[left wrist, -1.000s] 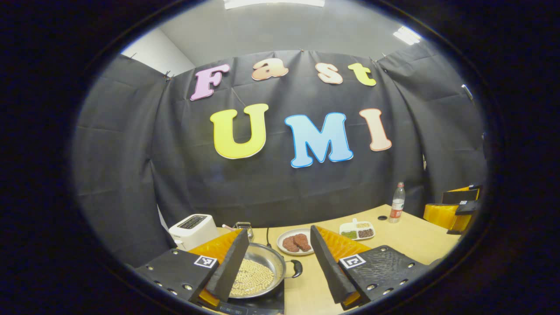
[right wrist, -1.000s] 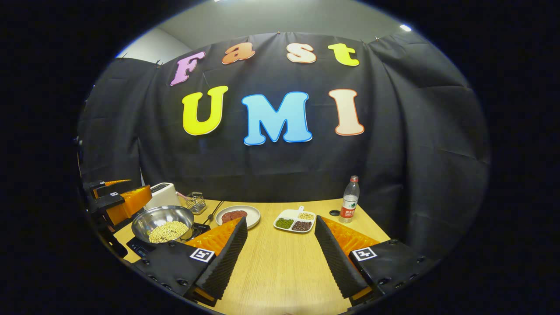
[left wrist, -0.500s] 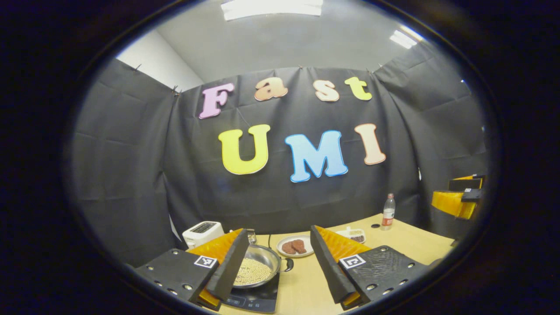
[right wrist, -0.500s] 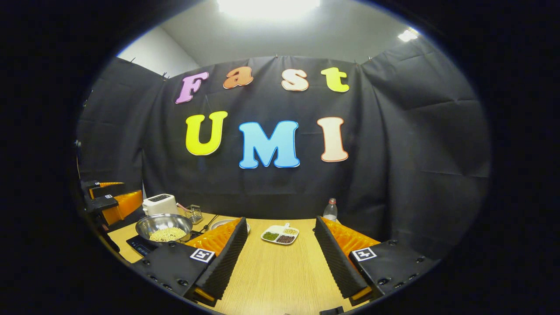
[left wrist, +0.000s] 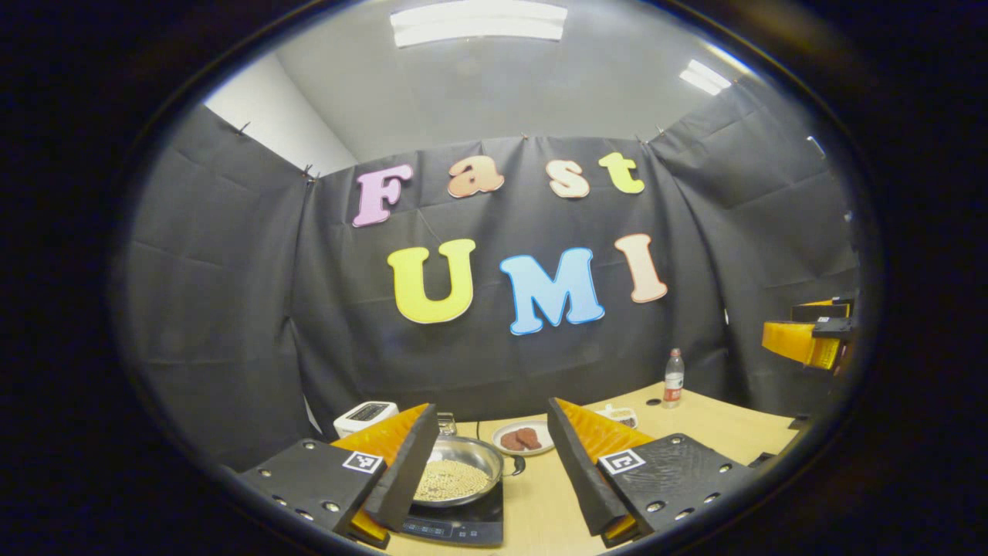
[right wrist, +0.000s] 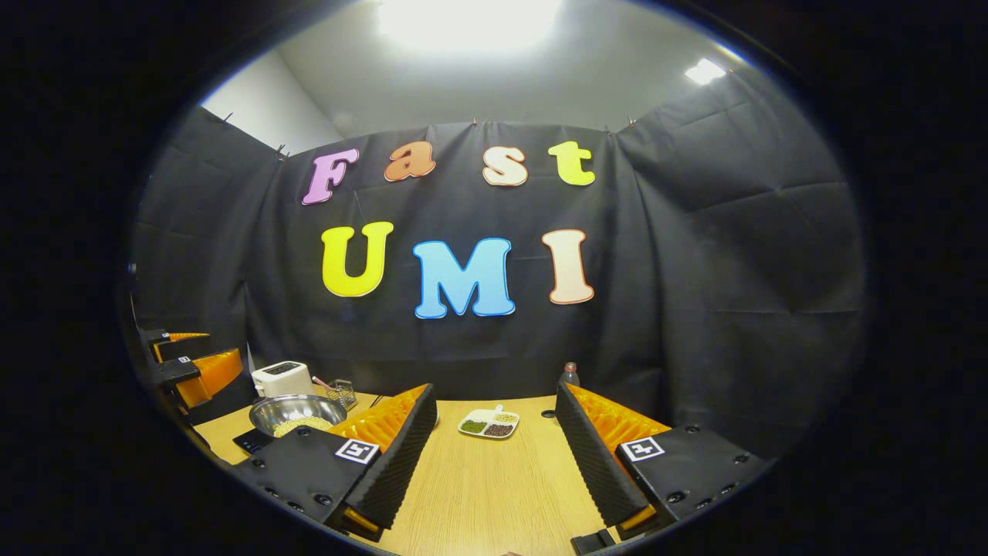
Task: First push the handle of the pot to place it horizontally, then grasp the pot with both hands and set it on the induction cooktop.
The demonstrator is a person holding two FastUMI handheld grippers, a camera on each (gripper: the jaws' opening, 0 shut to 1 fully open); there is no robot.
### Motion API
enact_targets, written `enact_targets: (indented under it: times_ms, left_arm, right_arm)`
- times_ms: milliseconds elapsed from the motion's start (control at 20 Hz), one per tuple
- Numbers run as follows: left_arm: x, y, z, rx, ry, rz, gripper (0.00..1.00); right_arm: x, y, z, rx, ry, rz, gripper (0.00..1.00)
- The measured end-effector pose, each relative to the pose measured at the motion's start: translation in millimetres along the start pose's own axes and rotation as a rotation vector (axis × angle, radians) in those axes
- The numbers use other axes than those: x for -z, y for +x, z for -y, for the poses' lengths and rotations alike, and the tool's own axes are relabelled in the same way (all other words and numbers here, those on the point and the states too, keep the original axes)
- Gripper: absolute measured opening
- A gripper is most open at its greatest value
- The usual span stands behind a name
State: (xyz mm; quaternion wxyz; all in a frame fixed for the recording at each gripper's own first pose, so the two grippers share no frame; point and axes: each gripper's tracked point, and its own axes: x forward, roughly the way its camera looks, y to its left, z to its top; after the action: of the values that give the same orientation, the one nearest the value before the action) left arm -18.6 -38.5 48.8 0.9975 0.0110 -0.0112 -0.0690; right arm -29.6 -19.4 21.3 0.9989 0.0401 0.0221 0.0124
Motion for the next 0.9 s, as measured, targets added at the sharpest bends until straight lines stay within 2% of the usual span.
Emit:
enact_targets:
  times_ms: [400,600,900]
  left_arm:
    - [3,-19,-22,-0.007,-0.013,0.001,0.83]
    - [4,-23,-32,-0.021,-0.026,0.004,0.86]
    - [6,-23,-44,-0.047,-0.031,0.003,0.83]
  right_arm:
    - [-7,-19,-10,0.013,-0.037,0.029,0.98]
    - [-6,-22,-16,0.01,-0.05,0.021,0.98]
    - [-10,-18,-22,0.01,-0.061,0.033,0.98]
